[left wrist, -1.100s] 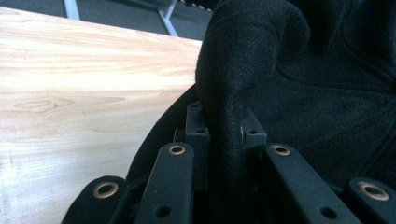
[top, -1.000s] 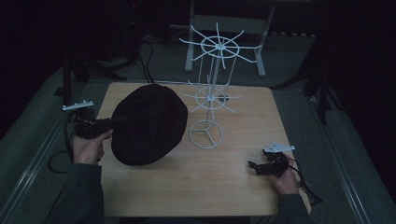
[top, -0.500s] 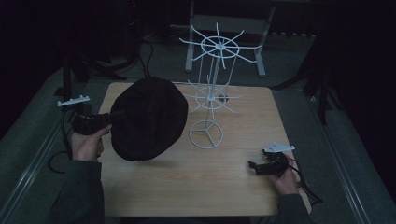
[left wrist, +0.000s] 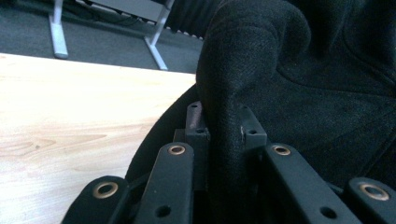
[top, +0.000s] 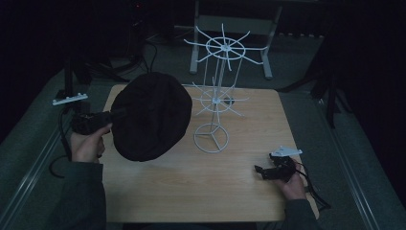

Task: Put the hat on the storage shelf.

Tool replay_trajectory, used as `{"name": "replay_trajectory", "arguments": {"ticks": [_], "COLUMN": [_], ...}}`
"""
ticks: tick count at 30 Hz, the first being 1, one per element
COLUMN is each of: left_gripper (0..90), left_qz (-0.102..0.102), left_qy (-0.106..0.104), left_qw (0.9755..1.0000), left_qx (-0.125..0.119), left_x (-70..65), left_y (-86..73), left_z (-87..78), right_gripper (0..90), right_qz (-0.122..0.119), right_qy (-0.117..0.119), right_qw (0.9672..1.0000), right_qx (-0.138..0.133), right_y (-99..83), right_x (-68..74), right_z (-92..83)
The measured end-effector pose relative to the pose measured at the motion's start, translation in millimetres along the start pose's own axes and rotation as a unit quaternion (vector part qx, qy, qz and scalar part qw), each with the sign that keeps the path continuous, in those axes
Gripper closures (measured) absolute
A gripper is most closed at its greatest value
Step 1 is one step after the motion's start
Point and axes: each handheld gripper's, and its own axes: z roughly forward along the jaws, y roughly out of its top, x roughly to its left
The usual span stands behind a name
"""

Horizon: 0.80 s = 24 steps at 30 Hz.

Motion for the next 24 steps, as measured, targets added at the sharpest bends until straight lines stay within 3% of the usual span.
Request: {"name": "replay_trajectory", "arguments": {"ticks": [10,24], "left_gripper": [80.4,80.3], "left_qz": [0.001,-0.004], "left_qy": [-0.007,-0.035], "left_qw": [0.9999,0.999], "left_qx": [-0.008,-0.029], "left_x": [-3.6,-7.8], "left_y": [7.3,16.4], "left_z": [-1.0,-0.8], "right_gripper": [12.0,12.0], "right_qz": [0.0,-0.001], "right_qy": [0.0,0.0], "right_qw": [1.0,1.0], "right_qx": [0.0,0.0], "right_y": [0.0,0.0], "right_x": [0.0,-0.1], "right_z": [0.0,0.0]}}
